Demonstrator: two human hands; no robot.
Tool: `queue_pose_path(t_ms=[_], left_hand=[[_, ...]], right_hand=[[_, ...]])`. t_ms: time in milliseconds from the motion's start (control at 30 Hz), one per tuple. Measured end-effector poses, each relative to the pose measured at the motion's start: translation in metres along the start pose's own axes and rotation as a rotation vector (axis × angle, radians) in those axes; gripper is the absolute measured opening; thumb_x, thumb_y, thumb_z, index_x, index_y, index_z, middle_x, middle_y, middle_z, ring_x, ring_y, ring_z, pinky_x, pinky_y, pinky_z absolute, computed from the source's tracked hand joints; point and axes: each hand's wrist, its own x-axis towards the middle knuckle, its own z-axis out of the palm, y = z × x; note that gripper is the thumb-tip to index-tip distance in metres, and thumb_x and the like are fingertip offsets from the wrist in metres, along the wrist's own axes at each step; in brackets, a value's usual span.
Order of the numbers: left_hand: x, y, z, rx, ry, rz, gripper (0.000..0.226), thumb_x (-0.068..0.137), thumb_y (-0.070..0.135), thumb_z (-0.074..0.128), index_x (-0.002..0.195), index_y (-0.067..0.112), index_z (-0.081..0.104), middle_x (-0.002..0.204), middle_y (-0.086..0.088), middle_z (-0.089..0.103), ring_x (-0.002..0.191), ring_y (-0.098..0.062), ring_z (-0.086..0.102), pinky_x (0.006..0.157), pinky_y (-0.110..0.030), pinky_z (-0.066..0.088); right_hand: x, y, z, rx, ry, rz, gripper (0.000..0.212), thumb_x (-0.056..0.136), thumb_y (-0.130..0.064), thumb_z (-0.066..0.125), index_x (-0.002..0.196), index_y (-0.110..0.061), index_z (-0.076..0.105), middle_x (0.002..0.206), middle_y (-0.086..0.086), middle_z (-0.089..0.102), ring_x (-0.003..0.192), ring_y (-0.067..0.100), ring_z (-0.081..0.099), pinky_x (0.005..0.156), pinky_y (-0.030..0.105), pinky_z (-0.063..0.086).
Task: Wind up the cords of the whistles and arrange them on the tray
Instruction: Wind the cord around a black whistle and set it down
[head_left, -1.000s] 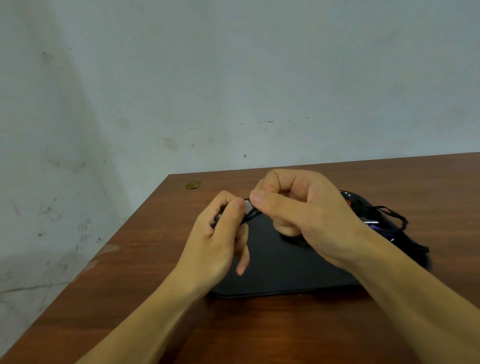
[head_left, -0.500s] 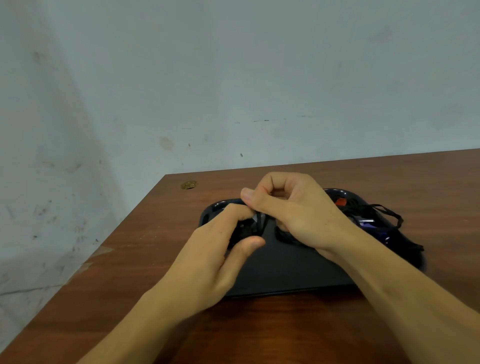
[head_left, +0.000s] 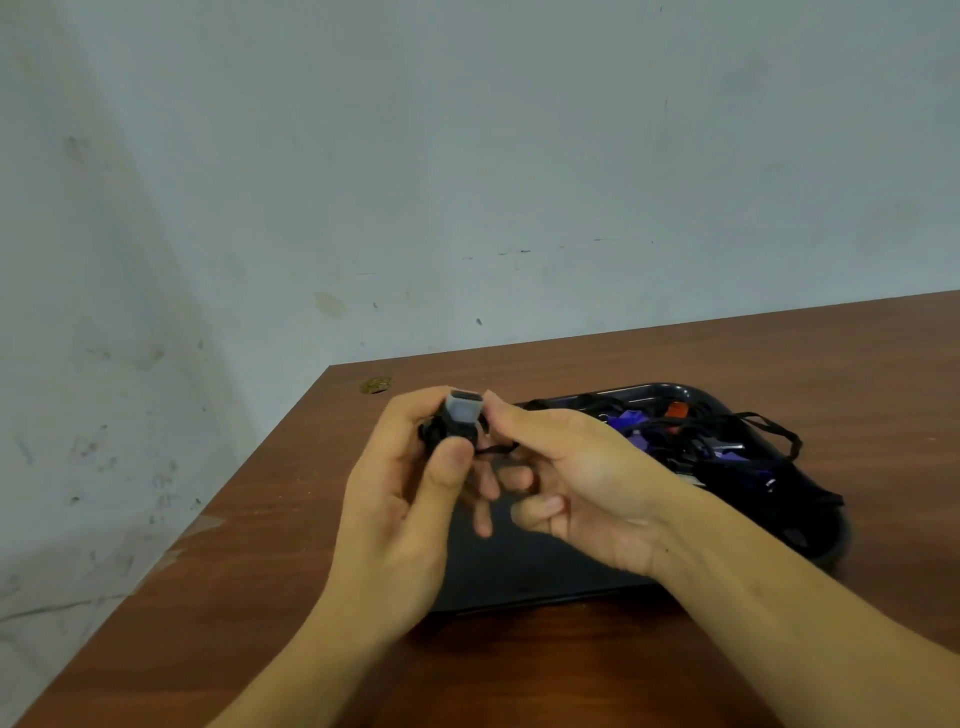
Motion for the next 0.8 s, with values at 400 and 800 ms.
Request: queue_pose_path(t_ms=[400, 800], left_hand=[[0.011, 0.018, 0.005, -0.68, 0.084, -0.65, 0.043, 0.1, 0.038, 0.035, 0.075, 0.011, 0.059, 0.068, -0.003, 0.029, 0.053, -0.014, 0.027, 0.041, -0.026, 0.031], [0.009, 0.02, 0.004, -0.457, 0.162, -0.563, 0.037, 0.105, 0.024, 0.027, 0.088, 0.013, 0.059, 0.055, -0.004, 0.037, 0.042, -0.013, 0.02, 0.039, -0.022, 0.019]], right_hand=[[-0.005, 0.002, 0.01, 0.001, 0.008, -0.235, 0.021, 0.09, -0.027, 0.06, 0.085, -0.007, 0.064, 0.053, -0.005, 0.049, 0.042, 0.002, 0.035, 0.038, 0.014, 0.023], [0.004, 0.007, 0.012, -0.167, 0.242, -0.202, 0.012, 0.097, -0.013, 0.06, 0.089, -0.007, 0.067, 0.064, -0.001, 0.059, 0.047, 0.007, 0.028, 0.04, 0.017, 0.022]])
